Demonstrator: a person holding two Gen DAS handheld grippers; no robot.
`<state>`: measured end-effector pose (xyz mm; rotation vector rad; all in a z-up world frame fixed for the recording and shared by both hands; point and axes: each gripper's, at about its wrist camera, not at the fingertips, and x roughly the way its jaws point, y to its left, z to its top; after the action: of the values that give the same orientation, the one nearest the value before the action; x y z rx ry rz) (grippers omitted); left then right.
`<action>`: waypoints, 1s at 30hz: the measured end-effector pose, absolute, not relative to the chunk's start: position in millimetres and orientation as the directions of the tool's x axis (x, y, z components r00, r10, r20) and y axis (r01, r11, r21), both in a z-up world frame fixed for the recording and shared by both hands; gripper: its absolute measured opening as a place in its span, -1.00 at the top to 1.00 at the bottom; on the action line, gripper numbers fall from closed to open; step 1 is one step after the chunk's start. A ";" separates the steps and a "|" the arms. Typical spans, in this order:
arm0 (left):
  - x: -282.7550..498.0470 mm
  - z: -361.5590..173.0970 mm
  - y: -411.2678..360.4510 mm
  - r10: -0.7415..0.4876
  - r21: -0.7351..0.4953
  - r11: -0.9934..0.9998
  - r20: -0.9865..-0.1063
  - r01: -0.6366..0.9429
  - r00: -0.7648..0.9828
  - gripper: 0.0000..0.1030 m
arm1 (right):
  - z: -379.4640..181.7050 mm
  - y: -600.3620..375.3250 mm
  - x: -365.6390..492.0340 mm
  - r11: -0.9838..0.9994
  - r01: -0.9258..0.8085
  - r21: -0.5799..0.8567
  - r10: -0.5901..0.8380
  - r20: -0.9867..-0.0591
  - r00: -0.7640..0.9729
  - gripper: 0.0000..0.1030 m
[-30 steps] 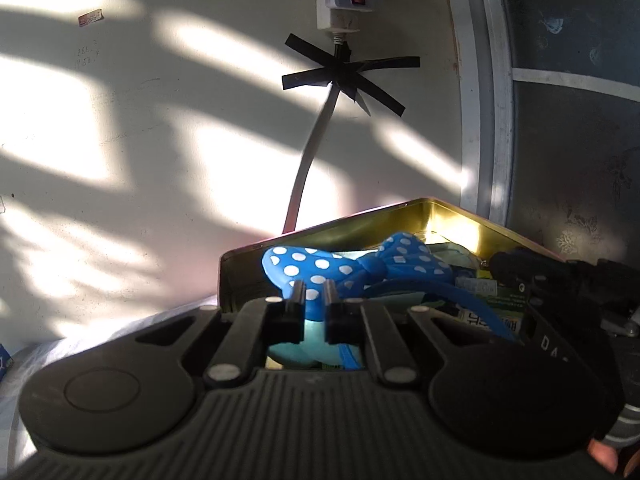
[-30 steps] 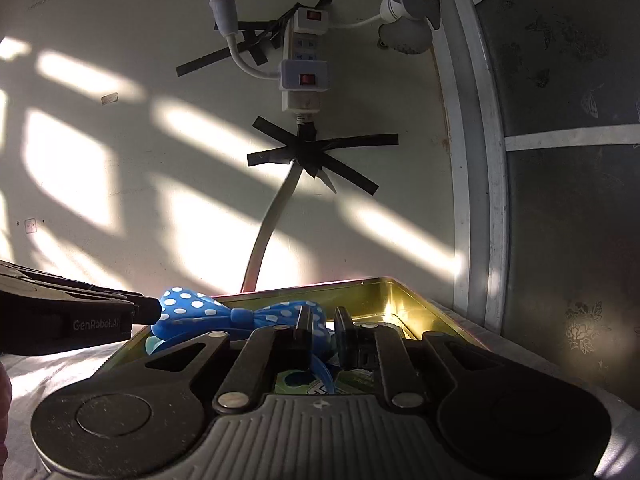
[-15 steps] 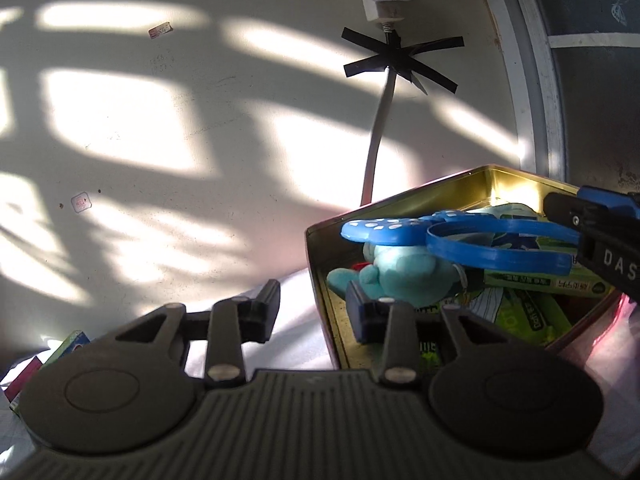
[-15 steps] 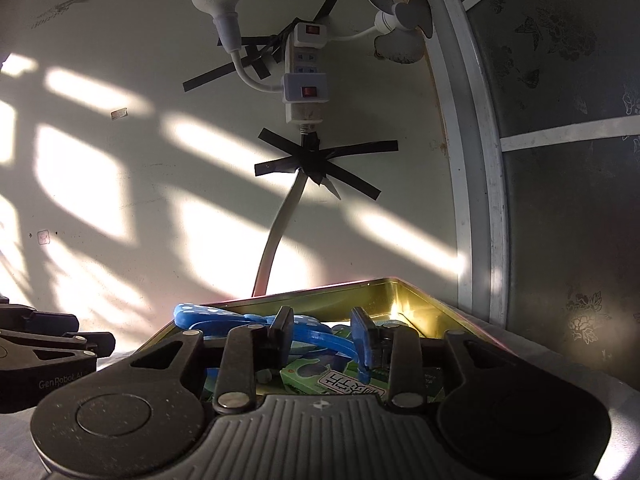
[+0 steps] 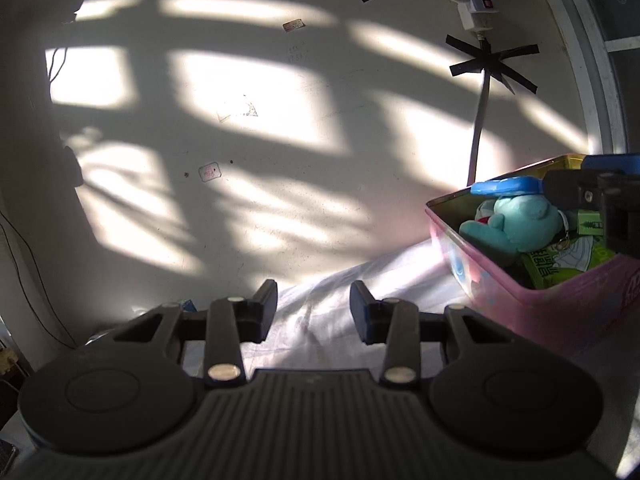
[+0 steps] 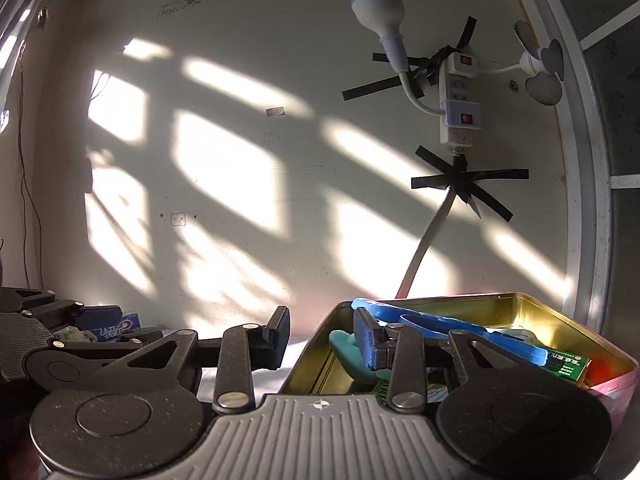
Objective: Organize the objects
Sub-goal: 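Lower the headband into the tin and open the right gripper, then move the right gripper to the green toothpaste box and grasp it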
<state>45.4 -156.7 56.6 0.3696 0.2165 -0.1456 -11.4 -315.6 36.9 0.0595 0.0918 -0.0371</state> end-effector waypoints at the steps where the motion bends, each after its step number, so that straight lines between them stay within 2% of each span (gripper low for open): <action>1: 48.1 54.9 -146.7 -0.087 0.331 0.928 -0.247 0.168 0.965 0.17 | 35.7 -303.4 -9.9 0.999 0.012 0.040 -0.008 -0.102 0.995 0.31; 14: 79.8 24.1 -34.6 0.126 0.267 0.964 -0.374 -0.023 0.919 0.17 | 14.9 -202.7 13.7 0.973 -0.228 -0.040 0.204 -0.316 0.926 0.28; 21: 100.1 20.7 14.2 0.172 0.219 0.972 -0.410 -0.087 0.896 0.17 | 7.8 -171.2 40.0 0.960 -0.280 -0.013 0.249 -0.414 0.875 0.28; 24: 106.7 22.3 35.4 0.205 0.209 0.969 -0.398 -0.129 0.894 0.17 | 7.4 -159.6 55.6 0.956 -0.292 0.014 0.267 -0.448 0.853 0.28; 27: 112.5 24.4 67.7 0.237 0.128 0.971 -0.409 -0.202 0.881 0.17 | 7.4 -144.8 79.5 0.952 -0.303 0.044 0.286 -0.482 0.828 0.28; 30: 117.5 24.1 100.8 0.249 0.001 0.960 -0.461 -0.280 0.852 0.17 | 12.1 -125.4 104.0 0.947 -0.316 0.065 0.305 -0.502 0.809 0.27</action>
<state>117.5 100.8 24.1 -0.0674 0.4761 0.2790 104.0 -125.4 12.1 -0.0219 0.5332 0.3318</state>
